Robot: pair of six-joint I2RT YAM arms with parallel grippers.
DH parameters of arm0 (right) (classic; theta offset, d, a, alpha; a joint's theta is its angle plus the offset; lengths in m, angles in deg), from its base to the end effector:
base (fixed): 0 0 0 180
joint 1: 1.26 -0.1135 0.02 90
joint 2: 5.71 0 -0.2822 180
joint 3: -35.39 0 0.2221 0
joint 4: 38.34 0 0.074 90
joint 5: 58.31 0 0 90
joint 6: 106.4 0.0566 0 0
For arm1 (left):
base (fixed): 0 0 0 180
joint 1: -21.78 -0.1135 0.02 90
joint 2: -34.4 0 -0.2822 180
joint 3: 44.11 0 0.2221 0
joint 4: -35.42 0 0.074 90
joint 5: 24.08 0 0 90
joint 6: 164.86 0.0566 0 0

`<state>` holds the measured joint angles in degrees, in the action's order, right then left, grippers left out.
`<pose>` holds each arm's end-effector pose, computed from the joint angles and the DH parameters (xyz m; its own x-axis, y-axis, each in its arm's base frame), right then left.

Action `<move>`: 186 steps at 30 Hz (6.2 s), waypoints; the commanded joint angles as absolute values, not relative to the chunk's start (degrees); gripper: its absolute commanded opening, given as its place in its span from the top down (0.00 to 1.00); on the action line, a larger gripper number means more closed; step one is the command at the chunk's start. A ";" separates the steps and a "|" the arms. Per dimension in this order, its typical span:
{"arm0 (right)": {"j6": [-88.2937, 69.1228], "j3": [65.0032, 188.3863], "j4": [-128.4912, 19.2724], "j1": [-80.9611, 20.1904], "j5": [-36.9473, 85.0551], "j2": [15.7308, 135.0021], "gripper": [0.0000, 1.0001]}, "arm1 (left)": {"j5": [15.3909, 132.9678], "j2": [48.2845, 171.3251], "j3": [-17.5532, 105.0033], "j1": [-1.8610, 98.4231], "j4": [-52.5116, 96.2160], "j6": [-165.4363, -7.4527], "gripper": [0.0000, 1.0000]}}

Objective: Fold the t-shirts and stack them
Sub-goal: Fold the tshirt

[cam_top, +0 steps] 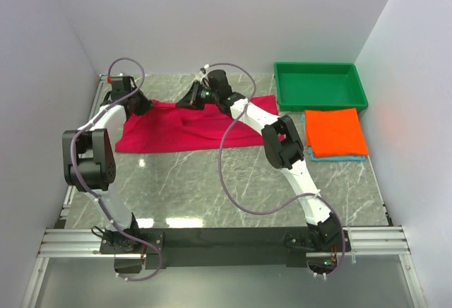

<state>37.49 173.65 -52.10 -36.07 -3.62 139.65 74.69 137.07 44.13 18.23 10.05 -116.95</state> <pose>0.4615 0.3607 0.2037 -0.9069 0.1724 -0.3844 -0.2997 0.3774 0.8762 0.3966 0.0160 0.2503 -0.5115 -0.6955 -0.5047 -0.3869 0.7108 -0.5874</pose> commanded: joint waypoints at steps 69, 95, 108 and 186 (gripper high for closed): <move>25.52 103.44 -63.24 -4.95 19.12 93.07 0.48 | 66.18 123.78 19.36 4.91 6.74 -117.84 0.44; 28.77 104.67 -64.65 -4.78 23.26 91.32 0.63 | 68.64 121.68 18.59 3.50 6.65 -118.37 0.60; 29.74 105.90 -66.84 -4.51 25.98 92.11 0.62 | 67.15 120.25 19.63 3.50 6.57 -120.57 0.34; 19.19 119.98 -58.33 -29.38 14.18 94.92 0.57 | 59.34 114.89 33.76 28.97 -1.08 -113.01 0.45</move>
<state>17.05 120.40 -62.35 -29.84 11.97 95.82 61.43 112.96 28.20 23.65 -3.61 -113.48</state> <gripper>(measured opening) 0.428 0.558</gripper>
